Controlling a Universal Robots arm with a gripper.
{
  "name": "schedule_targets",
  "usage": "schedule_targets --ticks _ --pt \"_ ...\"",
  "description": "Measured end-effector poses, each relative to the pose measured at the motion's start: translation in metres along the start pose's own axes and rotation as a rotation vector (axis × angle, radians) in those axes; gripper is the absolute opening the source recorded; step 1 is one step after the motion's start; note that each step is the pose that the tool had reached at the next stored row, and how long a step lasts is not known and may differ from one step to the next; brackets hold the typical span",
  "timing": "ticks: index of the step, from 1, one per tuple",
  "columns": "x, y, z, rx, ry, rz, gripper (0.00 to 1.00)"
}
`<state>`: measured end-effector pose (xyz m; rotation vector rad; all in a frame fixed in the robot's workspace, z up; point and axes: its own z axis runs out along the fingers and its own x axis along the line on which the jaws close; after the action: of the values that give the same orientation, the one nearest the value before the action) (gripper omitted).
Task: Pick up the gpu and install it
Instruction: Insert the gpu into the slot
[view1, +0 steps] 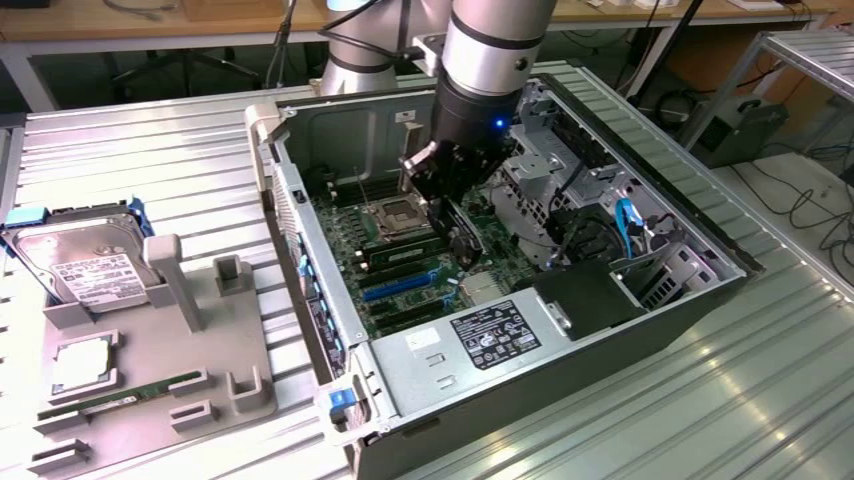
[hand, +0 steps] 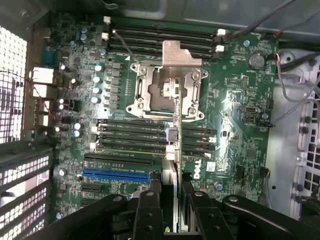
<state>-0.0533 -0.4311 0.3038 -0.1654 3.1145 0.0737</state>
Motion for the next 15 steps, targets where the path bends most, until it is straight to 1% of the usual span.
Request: schedule_targets --ticks 10,15 --pt "0.0 0.0 0.0 -0.0032 0.0059 -0.131 0.26" --pt "0.0 0.0 0.0 -0.0044 0.0083 -0.181 0.26"
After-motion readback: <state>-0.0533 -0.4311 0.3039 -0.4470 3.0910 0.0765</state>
